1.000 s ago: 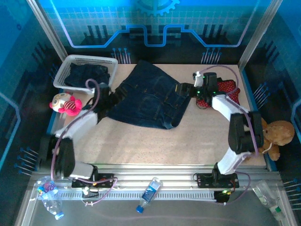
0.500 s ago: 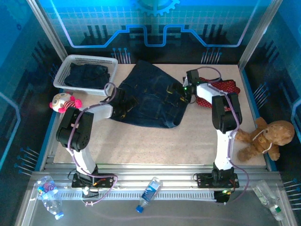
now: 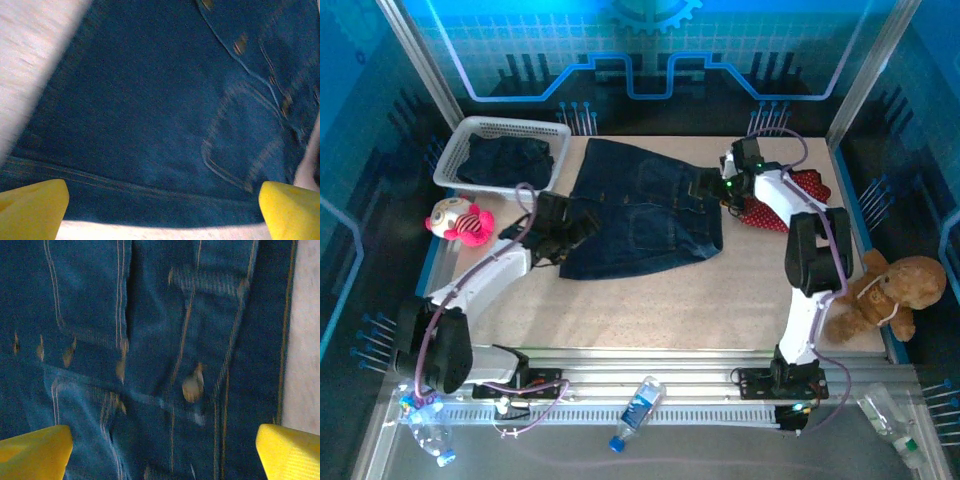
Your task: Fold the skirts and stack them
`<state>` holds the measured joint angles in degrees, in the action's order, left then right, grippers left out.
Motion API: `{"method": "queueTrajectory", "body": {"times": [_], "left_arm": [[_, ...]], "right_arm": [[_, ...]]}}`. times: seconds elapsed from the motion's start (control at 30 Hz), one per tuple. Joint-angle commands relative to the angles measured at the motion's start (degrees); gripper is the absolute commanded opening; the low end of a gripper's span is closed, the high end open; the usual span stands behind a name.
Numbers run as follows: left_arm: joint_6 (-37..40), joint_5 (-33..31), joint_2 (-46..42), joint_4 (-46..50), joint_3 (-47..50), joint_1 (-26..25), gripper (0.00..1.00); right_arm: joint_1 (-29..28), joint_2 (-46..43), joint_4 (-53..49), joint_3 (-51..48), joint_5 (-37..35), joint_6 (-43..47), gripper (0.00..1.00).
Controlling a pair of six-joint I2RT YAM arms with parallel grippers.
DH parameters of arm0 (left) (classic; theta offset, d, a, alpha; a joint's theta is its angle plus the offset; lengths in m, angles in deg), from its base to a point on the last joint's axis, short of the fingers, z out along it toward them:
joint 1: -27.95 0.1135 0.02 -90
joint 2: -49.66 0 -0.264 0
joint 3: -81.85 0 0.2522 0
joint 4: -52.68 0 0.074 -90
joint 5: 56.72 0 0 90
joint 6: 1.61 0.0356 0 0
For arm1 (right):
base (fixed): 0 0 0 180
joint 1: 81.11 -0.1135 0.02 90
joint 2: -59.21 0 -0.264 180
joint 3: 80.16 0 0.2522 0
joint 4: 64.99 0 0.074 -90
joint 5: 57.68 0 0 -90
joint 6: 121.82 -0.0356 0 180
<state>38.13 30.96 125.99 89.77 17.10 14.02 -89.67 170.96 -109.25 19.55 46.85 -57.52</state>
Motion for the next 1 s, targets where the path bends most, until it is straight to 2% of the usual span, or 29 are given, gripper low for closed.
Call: {"method": "queueTrajectory", "body": {"times": [0.0, 0.13, 0.2, 0.37, 0.53, 0.6, 0.63, 0.7, 0.77, 0.8, 0.87, 0.97], "left_arm": [[9.23, 0.77, -1.23, 11.84, 1.1, 7.96, 0.99], [14.6, 3.77, 0.35, 15.22, -0.49, 11.15, 0.99], [15.17, 5.32, 1.78, 14.92, -0.69, 11.77, 0.95], [15.21, 9.25, 6.85, 12.43, -0.52, 12.09, 0.85], [14.26, 16.64, 13.92, 7.9, -1.16, 12.09, 0.73], [14.09, 18.45, 15.93, 6.77, -1.66, 12.01, 0.62], [14.18, 18.81, 16.34, 6.52, -1.86, 12.0, 0.55], [14.69, 19.23, 16.44, 6.28, -2.31, 12.0, 0.39], [15.38, 18.65, 15.22, 6.71, -2.8, 12.08, 0.19], [15.65, 18.17, 14.41, 6.88, -2.89, 12.09, 0.11], [15.92, 16.07, 11.53, 7.45, -2.52, 12.09, 0.01], [15.39, 11.39, 5.99, 7.83, -0.2, 12.09, 0.0]], "right_arm": [[-0.07, -3.4, -7.63, -4.91, 4.3, 9.37, 0.88], [-0.09, -1.53, -11.71, -5.29, 4.72, 11.77, 0.72], [-0.29, 0.8, -13.49, -3.98, 7.05, 12.42, 0.67], [-1.64, 3.64, -15.35, -2.34, 8.98, 13.78, 0.63], [-1.85, 4.84, -15.13, -2.75, 8.9, 13.43, 0.62], [-1.84, 4.34, -14.39, -3.09, 9.62, 13.48, 0.54], [-1.83, 3.7, -13.96, -3.36, 10.2, 13.71, 0.45], [-1.63, 1.58, -12.72, -4.08, 11.47, 14.34, 0.3], [-0.61, -1.59, -11.17, -5.4, 13.25, 14.79, 0.14], [0.06, -3.18, -10.54, -6.23, 14.18, 14.84, 0.09], [2.36, -6.77, -9.13, -8.83, 15.94, 14.86, 0.0], [6.3, -12.0, -6.96, -14.44, 18.48, 15.01, 0.0]]}}
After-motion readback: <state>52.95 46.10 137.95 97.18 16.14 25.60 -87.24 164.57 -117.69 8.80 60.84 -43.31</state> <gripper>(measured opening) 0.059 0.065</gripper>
